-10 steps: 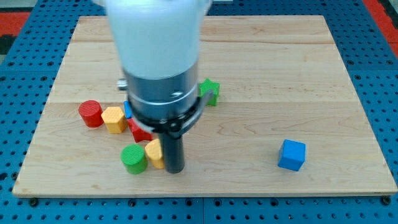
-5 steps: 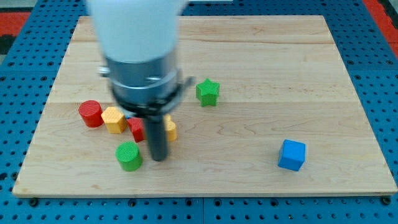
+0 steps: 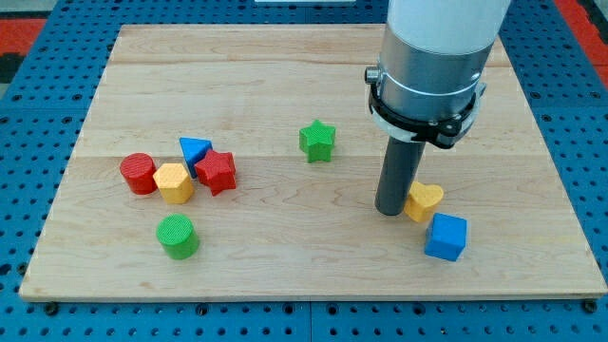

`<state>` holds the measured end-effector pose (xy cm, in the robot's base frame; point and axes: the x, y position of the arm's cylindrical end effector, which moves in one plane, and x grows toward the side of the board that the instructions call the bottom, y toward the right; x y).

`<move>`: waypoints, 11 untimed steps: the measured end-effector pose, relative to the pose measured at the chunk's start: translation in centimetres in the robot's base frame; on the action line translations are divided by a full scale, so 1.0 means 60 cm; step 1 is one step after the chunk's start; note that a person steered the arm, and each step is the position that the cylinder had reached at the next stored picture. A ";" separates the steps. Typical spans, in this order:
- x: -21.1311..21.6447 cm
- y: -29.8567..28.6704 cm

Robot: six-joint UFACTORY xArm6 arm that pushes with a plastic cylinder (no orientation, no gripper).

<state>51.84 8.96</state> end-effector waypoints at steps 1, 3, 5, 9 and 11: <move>0.033 -0.010; 0.144 0.084; 0.165 0.149; 0.105 0.208; 0.138 0.183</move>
<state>60.14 19.92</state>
